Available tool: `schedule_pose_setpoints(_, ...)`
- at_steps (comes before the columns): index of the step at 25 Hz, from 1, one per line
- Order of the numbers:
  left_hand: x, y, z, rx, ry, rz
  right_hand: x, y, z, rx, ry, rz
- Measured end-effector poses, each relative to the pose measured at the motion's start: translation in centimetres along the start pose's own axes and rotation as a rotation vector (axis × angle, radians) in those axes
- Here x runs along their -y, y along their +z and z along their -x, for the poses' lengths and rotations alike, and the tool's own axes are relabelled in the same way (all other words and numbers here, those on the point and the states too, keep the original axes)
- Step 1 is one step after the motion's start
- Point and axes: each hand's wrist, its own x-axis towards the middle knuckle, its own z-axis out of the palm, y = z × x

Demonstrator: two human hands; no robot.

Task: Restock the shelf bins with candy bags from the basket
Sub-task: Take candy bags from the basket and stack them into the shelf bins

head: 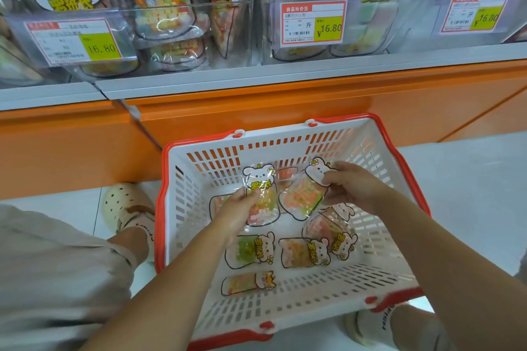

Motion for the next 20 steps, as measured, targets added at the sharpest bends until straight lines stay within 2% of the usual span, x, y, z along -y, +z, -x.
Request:
schedule_pose_setpoints(3,-0.2,0.4,0.6,0.067,0.005,0.024,0.8,2.2,0.7,-0.061,-0.022,0.239)
schedule_pose_setpoints(7,-0.3,1.1,1.3,0.208,0.015,-0.065,0.0,7.0,0.7,0.058,0.019,0.203)
schedule_pose_setpoints(10,0.4,0.4,0.7,0.087,-0.034,-0.1,-0.6,7.2,-0.3,0.203,0.086,-0.016)
schedule_pose_setpoints(12,1.1,-0.3,0.2,0.02,-0.086,-0.029,-1.2,5.9,-1.3,0.182,0.13,-0.009)
schedule_pose_setpoints(13,1.4,-0.5,0.0,0.026,-0.119,0.034,-1.8,5.2,-1.8,0.132,0.145,0.176)
schedule_pose_setpoints(14,1.7,-0.9,-0.3,0.04,-0.141,0.075,-3.2,4.2,-2.6,0.089,0.16,0.475)
schedule_pose_setpoints(16,1.6,-1.1,-0.2,0.049,-0.142,0.107,-5.6,3.6,-3.5,0.135,0.174,0.988)
schedule_pose_setpoints(18,1.8,-1.4,-0.6,0.056,-0.154,0.112,-8.3,3.7,-3.8,0.227,0.186,1.259)
schedule_pose_setpoints(20,1.8,-1.4,-0.6,0.029,-0.146,0.084,-9.8,4.5,-4.1,0.238,0.138,1.536)
